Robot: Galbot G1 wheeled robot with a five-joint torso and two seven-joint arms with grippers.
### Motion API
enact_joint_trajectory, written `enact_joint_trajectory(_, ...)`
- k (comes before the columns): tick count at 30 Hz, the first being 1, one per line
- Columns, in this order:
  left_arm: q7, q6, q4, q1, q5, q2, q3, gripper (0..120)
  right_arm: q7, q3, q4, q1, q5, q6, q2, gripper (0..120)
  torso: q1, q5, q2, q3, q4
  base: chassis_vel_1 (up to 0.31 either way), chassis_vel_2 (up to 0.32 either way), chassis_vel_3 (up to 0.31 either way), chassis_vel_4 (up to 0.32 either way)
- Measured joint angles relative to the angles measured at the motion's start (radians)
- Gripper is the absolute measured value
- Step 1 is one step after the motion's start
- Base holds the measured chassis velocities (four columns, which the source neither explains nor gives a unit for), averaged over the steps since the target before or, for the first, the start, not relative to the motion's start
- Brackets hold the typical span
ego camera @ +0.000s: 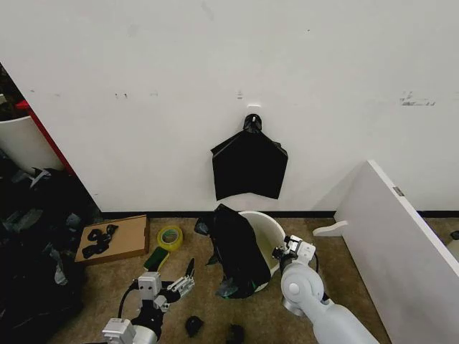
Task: Place the garbage bag over the trash bin.
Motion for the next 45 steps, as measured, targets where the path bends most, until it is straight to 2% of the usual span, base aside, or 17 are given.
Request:
enact_joint_trajectory(2,0.000,0.000,-0.004,0.003,0.001,0.000,0.000,100,-0.002,0.007,0.013,-0.007,-0.001,-0.003,-0.001,22,0.000,0.0000,0.000,0.000,0.0001,0.000,0.000,0.000,0.000)
enact_joint_trajectory(4,0.000,0.000,-0.005,0.003,0.001,0.001,0.000,100,-0.002,0.010,0.020,-0.010,-0.003,-0.004,-0.004,25,0.000,0.0000,0.000,0.000,0.0001,0.000,0.000,0.000,0.000)
enact_joint_trajectory(10,0.001,0.001,-0.006,0.005,0.003,0.003,0.005,100,-0.015,0.037,0.100,-0.059,-0.074,-0.001,-0.043,51,0.000,-0.0001,0.000,0.000,-0.0001,0.000,0.000,0.000,0.000)
enact_joint_trajectory(11,0.001,0.001,-0.006,0.005,0.003,0.003,0.005,100,-0.015,0.037,0.100,-0.059,-0.074,-0.001,-0.043,51,0.000,-0.0001,0.000,0.000,-0.0001,0.000,0.000,0.000,0.000)
enact_joint_trajectory(14,0.001,0.005,-0.005,0.003,0.003,0.007,0.009,100,-0.047,0.052,0.151,-0.104,-0.188,0.004,-0.067,63,0.000,0.0000,0.000,0.000,-0.0003,0.000,0.000,0.000,0.000)
enact_joint_trajectory(17,-0.004,0.025,0.000,0.000,0.005,0.017,0.012,100,-0.142,0.054,0.228,-0.151,-0.358,0.015,-0.110,77,0.000,-0.0001,0.000,0.000,-0.0003,0.000,0.000,0.000,0.000)
enact_joint_trajectory(19,-0.006,0.029,0.003,-0.001,0.006,0.021,0.013,100,-0.179,0.050,0.249,-0.160,-0.405,0.020,-0.126,81,0.000,0.0000,0.000,0.000,-0.0003,0.000,0.000,0.000,0.000)
enact_joint_trajectory(21,-0.007,0.036,0.007,-0.002,0.007,0.027,0.016,100,-0.303,0.035,0.302,-0.176,-0.503,0.031,-0.174,88,0.000,0.0002,0.000,0.000,-0.0002,0.000,0.000,0.000,0.000)
enact_joint_trajectory(22,-0.007,0.040,0.011,-0.003,0.008,0.031,0.018,100,-0.408,0.025,0.340,-0.181,-0.542,0.032,-0.216,93,0.000,-0.0001,0.000,0.000,-0.0002,0.000,0.000,0.000,0.000)
enact_joint_trajectory(24,-0.007,0.045,0.018,-0.007,0.009,0.035,0.024,100,-0.516,0.003,0.388,-0.166,-0.564,-0.002,-0.262,98,0.000,-0.0005,0.000,0.000,-0.0003,0.000,0.000,0.000,0.000)
enact_joint_trajectory(29,-0.007,0.052,0.035,-0.017,0.013,0.041,0.036,100,-0.696,-0.052,0.432,-0.093,-0.520,-0.114,-0.331,100,0.000,-0.0004,0.000,0.000,0.0001,0.000,0.000,0.000,0.000)
enact_joint_trajectory(31,-0.005,0.053,0.040,-0.020,0.013,0.035,0.038,100,-0.723,-0.095,0.433,-0.056,-0.500,-0.145,-0.340,100,0.000,-0.0002,0.000,0.000,-0.0003,0.000,0.000,0.000,0.000)
enact_joint_trajectory(36,-0.005,0.064,0.058,-0.041,0.011,0.021,0.048,100,-0.725,-0.188,0.383,0.025,-0.538,-0.163,-0.317,100,0.000,-0.0001,0.000,0.000,0.0001,0.000,0.000,0.000,0.000)
enact_joint_trajectory(42,-0.011,0.105,0.112,-0.130,-0.016,0.002,0.067,100,-0.702,-0.266,0.320,0.094,-0.586,-0.175,-0.276,95,0.000,-0.0003,0.000,0.000,0.0000,0.000,0.000,0.000,0.000)
enact_joint_trajectory(45,-0.015,0.134,0.159,-0.208,-0.061,-0.010,0.083,100,-0.676,-0.293,0.280,0.119,-0.668,-0.169,-0.254,90,0.000,-0.0002,0.000,0.000,0.0000,0.000,0.000,0.000,0.000)
